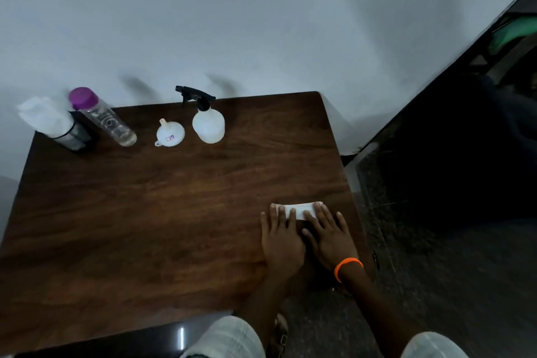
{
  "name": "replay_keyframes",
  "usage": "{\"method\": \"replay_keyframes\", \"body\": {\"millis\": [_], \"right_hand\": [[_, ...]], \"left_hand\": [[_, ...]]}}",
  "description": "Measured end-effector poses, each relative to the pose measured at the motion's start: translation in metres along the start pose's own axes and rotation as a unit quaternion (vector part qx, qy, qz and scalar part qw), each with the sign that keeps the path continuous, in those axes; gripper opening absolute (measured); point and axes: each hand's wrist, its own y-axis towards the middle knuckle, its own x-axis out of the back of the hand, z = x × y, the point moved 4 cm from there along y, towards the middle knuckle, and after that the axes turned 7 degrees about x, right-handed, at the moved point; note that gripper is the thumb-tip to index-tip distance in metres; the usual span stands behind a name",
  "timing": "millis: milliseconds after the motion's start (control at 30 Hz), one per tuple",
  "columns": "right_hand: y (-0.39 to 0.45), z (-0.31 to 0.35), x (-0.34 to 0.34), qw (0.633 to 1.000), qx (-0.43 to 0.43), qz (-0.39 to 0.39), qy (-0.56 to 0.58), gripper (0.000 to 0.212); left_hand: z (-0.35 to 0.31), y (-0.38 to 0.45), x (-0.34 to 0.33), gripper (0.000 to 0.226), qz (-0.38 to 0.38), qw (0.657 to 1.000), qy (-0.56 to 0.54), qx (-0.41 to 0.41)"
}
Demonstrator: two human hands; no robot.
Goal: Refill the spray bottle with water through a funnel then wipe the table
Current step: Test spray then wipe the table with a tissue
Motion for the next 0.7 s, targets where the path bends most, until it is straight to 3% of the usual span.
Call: {"method": "replay_keyframes", "body": {"millis": [100,400,567,700], "right_hand": [[0.039,0.001,0.018,1.0,-0.006,0.003,0.008,0.075],[0.156,-0.001,0.057,0.999,-0.001,-0.01,0.04,0.08],[0.207,-0.007,0.072,0.998,-0.009,-0.032,0.057,0.059],[0.228,-0.02,0.077,0.996,-0.022,-0.043,0.071,0.055]], "left_hand": [[0.004,0.035,0.015,0.071,0.001,1.0,0.022,0.01],[0.029,0.143,0.067,0.071,-0.039,0.999,0.017,0.02],[0.038,0.188,0.09,0.075,-0.046,0.999,0.026,0.007],[0.039,0.218,0.098,0.073,-0.057,0.997,0.043,-0.008]]}}
